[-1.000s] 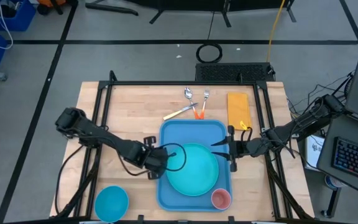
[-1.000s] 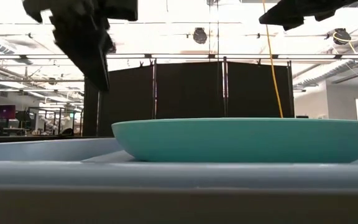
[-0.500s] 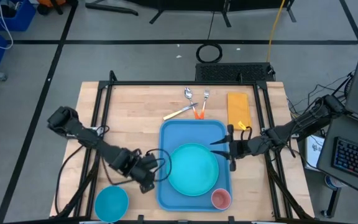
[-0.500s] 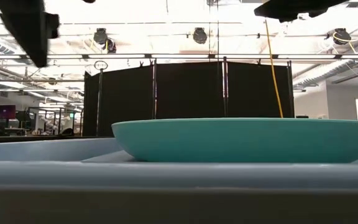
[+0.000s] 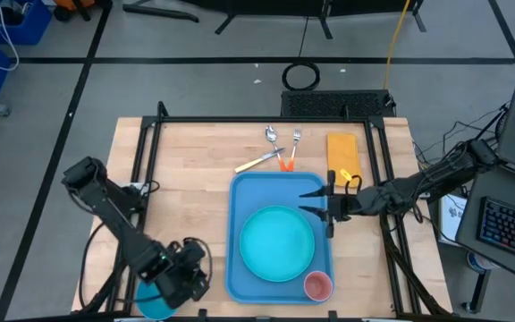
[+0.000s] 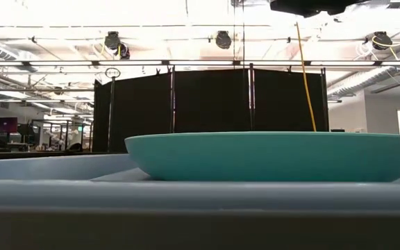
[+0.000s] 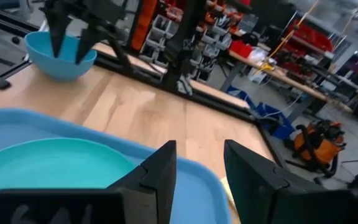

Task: Set up tray
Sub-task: Put the blue bowl on the plate on the blue serving tray

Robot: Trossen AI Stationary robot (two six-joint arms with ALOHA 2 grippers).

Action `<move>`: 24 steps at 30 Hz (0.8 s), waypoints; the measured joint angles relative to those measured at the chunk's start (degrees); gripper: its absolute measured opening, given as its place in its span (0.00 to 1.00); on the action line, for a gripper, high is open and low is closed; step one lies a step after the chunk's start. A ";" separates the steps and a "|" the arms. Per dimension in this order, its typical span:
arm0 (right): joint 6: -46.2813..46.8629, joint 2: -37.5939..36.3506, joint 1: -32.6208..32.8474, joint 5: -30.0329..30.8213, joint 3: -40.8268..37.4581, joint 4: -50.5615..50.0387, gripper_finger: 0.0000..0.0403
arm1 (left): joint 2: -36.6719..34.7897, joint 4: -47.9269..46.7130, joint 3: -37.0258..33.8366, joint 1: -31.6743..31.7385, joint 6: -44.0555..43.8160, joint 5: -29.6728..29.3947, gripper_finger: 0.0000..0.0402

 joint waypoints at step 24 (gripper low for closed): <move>-2.53 0.00 -7.46 -12.02 0.00 4.37 0.31 | 3.50 0.45 0.72 -7.85 -19.01 1.43 0.46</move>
